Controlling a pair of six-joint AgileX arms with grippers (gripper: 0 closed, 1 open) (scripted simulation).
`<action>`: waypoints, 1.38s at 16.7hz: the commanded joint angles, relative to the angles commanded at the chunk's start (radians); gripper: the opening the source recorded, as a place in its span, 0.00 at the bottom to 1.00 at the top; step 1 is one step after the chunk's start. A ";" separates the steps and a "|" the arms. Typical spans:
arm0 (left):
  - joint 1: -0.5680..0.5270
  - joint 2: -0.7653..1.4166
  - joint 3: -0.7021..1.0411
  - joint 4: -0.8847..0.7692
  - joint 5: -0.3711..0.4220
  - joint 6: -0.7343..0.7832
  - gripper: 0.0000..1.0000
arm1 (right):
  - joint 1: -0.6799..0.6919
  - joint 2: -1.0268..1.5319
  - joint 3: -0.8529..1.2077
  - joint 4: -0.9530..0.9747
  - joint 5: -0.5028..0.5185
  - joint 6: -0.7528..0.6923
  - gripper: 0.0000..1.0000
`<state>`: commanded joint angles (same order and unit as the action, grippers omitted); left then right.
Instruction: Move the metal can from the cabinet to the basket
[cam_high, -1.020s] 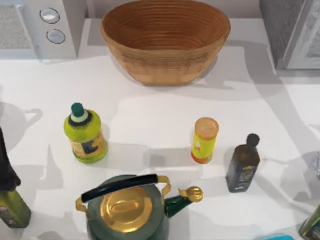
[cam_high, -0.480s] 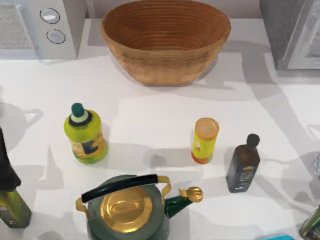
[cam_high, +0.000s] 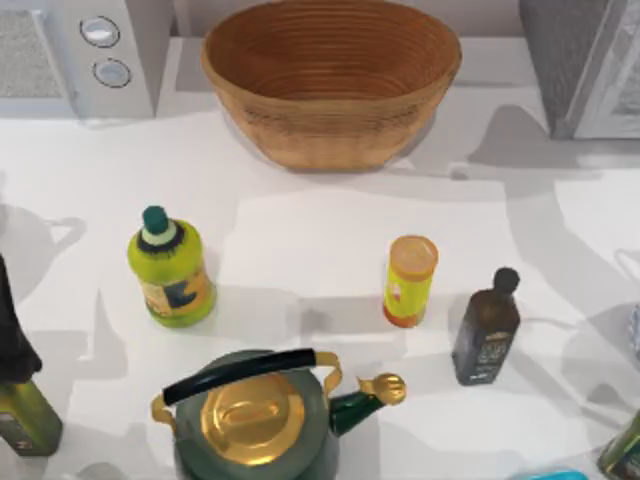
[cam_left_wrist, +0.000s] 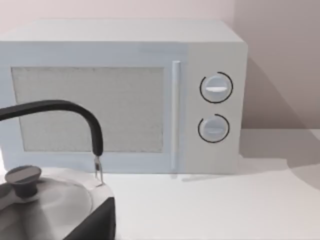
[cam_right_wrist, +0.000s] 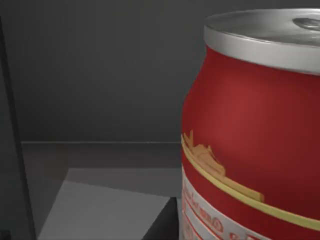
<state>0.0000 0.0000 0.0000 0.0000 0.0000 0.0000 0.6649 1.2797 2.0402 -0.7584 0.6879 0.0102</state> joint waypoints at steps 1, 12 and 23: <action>0.000 0.000 0.000 0.000 0.000 0.000 1.00 | 0.006 -0.006 0.000 -0.006 0.006 0.000 0.00; 0.000 0.000 0.000 0.000 0.000 0.000 1.00 | -0.173 -0.258 -0.296 0.104 -0.148 -0.030 0.00; 0.000 0.000 0.000 0.000 0.000 0.000 1.00 | -0.434 -0.971 -1.349 0.499 -0.444 -0.025 0.00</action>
<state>0.0000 0.0000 0.0000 0.0000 0.0000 0.0000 0.2305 0.3088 0.6908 -0.2595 0.2435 -0.0151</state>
